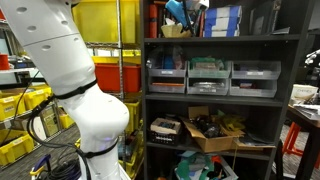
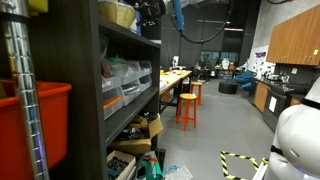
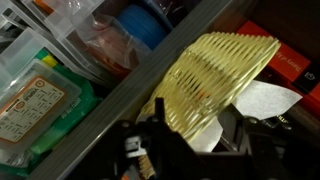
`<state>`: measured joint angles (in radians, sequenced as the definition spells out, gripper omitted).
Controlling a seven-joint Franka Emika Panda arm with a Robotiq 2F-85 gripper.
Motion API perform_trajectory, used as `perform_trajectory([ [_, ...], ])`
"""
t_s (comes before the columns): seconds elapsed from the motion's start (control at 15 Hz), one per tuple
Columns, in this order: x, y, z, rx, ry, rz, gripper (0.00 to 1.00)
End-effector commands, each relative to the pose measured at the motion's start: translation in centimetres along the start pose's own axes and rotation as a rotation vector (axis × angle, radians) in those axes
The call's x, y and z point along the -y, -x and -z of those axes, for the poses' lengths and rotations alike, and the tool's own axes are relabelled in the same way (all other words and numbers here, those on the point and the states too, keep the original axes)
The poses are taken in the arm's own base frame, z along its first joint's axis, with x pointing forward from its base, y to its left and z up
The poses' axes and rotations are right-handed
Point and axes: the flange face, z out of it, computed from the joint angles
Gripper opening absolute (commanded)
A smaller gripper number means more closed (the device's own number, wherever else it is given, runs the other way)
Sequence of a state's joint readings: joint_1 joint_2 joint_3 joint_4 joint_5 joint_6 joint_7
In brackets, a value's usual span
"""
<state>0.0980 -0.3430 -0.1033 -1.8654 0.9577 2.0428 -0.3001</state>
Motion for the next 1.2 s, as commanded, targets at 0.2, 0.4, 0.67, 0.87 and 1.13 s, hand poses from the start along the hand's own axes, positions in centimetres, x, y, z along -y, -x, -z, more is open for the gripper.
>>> perform_trajectory([
  [0.2, 0.7, 0.3, -1.0, 0.01, -0.017, -0.014, 0.19],
  [0.4, 0.8, 0.4, -1.2, 0.01, -0.02, -0.013, 0.02],
  [0.67, 1.0, 0.5, -1.5, 0.013, -0.017, -0.01, 0.02],
  [0.87, 1.3, 0.5, -1.6, 0.004, 0.007, 0.002, 0.02],
  [1.13, 2.2, 0.3, -0.9, -0.003, 0.043, -0.007, 0.02],
])
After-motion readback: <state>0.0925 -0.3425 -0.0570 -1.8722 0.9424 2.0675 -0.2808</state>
